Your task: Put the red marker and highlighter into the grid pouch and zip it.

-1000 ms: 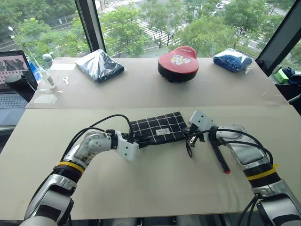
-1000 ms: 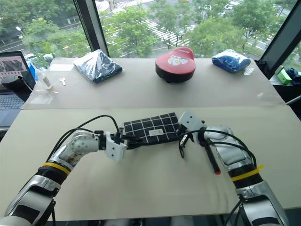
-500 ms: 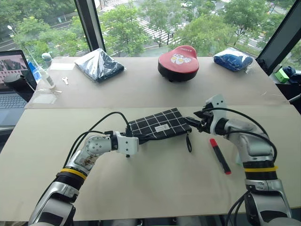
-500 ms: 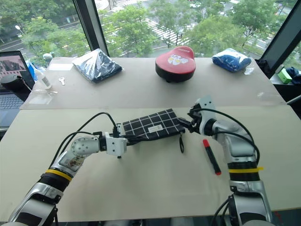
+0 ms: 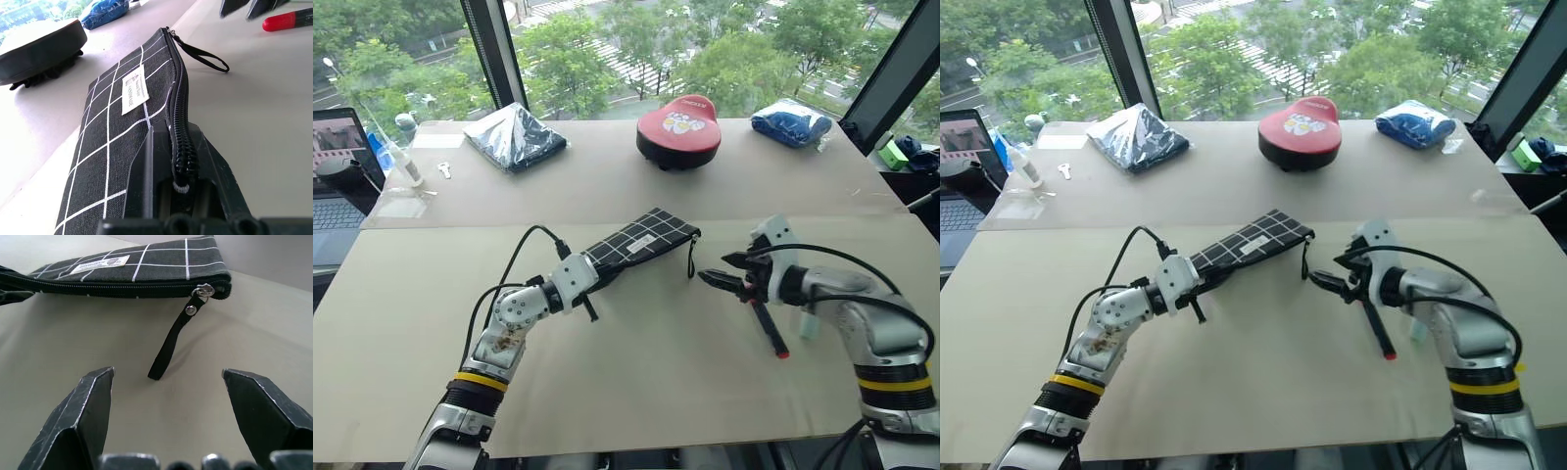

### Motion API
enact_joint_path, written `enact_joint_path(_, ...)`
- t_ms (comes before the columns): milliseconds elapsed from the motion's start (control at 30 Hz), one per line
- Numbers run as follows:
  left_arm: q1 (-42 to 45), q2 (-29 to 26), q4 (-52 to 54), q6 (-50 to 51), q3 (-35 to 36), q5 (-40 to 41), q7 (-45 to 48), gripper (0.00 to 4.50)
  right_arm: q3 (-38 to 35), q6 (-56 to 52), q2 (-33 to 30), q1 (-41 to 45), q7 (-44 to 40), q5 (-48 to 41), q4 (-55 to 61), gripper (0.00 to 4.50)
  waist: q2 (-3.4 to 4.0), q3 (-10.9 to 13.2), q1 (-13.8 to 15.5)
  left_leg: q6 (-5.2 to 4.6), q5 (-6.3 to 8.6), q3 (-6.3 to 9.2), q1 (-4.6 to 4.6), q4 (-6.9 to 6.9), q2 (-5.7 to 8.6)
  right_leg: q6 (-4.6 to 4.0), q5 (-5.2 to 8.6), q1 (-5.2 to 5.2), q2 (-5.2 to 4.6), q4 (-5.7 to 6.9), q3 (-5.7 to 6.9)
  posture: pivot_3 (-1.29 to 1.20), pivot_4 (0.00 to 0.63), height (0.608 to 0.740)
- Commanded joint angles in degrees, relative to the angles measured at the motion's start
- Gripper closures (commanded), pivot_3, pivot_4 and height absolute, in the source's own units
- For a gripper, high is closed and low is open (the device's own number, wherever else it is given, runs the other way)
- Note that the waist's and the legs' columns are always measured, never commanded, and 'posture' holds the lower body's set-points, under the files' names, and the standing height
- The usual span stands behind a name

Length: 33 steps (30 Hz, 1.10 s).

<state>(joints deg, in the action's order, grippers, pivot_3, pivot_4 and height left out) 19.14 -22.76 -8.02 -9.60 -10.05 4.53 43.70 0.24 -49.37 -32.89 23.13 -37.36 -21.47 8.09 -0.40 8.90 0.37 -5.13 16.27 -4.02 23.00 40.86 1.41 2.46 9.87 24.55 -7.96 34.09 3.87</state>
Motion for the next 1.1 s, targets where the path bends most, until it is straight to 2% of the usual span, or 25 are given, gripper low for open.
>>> enact_joint_path(33,-0.23,0.01,2.35,0.08,0.67,0.29,-0.50,4.50,0.78,3.88,1.35,3.99,1.82,2.51,-3.49,0.58,0.00,0.00,0.17,0.00,0.00,0.00,0.00,0.01,0.00,0.00,0.00,0.00,0.00,-0.01,0.00,0.00,0.150,0.740)
enact_joint_path(400,-1.49,0.37,3.01,-0.93,0.54,0.13,-0.91,4.50,4.20,9.56,5.73,10.70,2.30,8.10,-16.55,0.58,0.01,0.00,0.04,0.04,-0.03,-0.01,0.03,-0.02,0.00,0.00,0.00,0.01,0.07,-0.02,0.01,0.00,0.150,0.740)
enact_joint_path(500,-1.47,0.57,3.02,-0.96,0.72,0.09,-1.29,4.50,4.10,10.94,7.41,11.99,2.61,8.60,-19.17,1.20,0.01,0.00,-0.08,0.05,-0.03,-0.01,0.02,-0.01,-0.01,0.00,0.00,0.00,0.08,-0.01,0.01,0.00,0.150,0.740)
enact_joint_path(800,-0.93,0.64,2.54,-1.32,1.01,0.45,-1.37,4.50,3.90,10.97,8.08,10.20,0.41,8.28,-16.12,4.33,0.01,0.00,-0.08,0.06,-0.03,0.00,0.04,-0.03,-0.01,0.00,0.00,0.01,0.09,0.01,0.01,0.00,0.150,0.740)
enact_joint_path(833,-0.89,0.70,2.46,-1.40,0.97,0.48,-1.33,4.50,3.98,11.04,8.00,9.96,0.26,8.42,-15.81,4.46,0.01,0.00,-0.10,0.06,-0.03,0.00,0.04,-0.03,-0.02,0.00,0.00,0.01,0.09,0.01,0.01,0.00,0.150,0.740)
enact_joint_path(967,-0.62,1.15,1.93,-1.59,0.67,0.45,-1.29,4.50,4.57,10.83,8.02,9.96,0.30,9.20,-15.38,4.46,0.01,0.00,-0.15,0.06,-0.03,0.00,0.04,-0.03,-0.02,0.00,0.00,0.01,0.09,0.00,0.01,0.00,0.150,0.740)
enact_joint_path(1100,-0.34,1.68,1.41,-1.89,0.40,0.32,-1.17,4.50,9.47,11.91,6.39,8.19,-3.82,10.19,-10.04,4.46,0.01,0.00,-0.18,0.06,-0.04,0.00,0.04,-0.03,-0.02,0.00,0.00,0.02,0.09,0.00,0.02,0.00,0.150,0.740)
